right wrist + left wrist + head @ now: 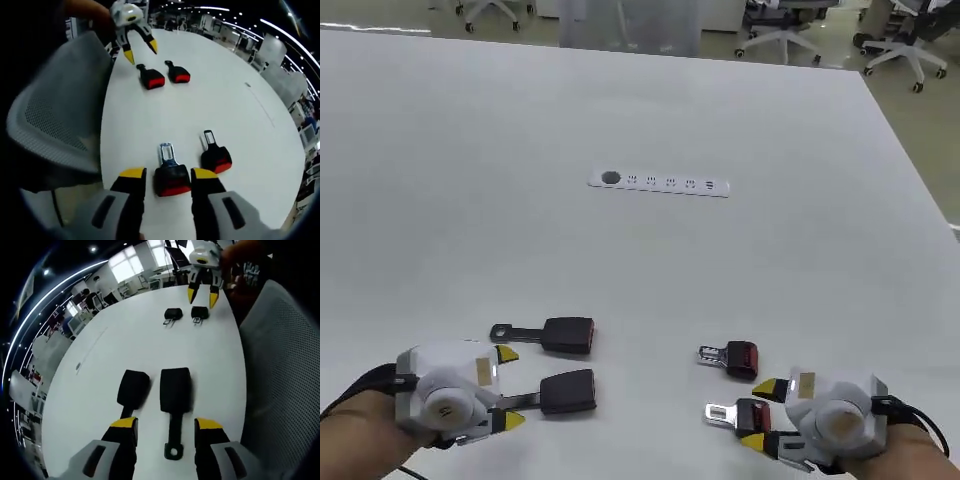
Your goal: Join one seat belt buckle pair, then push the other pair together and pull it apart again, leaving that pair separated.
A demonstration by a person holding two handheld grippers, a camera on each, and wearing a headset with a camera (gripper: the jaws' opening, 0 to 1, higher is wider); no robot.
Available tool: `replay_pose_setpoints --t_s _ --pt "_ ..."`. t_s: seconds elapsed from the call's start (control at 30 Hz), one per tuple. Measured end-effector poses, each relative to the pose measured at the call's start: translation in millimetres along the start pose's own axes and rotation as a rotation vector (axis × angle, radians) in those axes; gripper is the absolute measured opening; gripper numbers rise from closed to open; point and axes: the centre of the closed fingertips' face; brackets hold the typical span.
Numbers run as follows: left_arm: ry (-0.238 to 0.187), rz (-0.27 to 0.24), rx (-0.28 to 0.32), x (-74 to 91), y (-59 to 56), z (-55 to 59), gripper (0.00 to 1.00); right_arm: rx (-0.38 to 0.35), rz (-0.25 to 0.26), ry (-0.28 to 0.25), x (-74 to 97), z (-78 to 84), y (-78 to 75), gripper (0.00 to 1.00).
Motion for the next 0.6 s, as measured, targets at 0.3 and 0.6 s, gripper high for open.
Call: replay_pose_setpoints --t_s 0.3,0.6 --pt "0.015 0.066 -0.001 -20.1 2.9 -6.4 0.41 0.049 -0.020 0.071 -10.2 15.4 -11.5 0.37" --pt "0.018 0.127 -0.031 -37.5 -4.2 -11.2 0.42 0.043 -0.055 0.124 -20.4 30.2 -16.6 0.36"
Point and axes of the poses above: the centre of the closed fingertips' face, and the gripper's own axes: x roughly backward along the fingers, y roughly to its left, z roughly out of its underside, and after that the axes turned 15 degrees about -x, right-handed
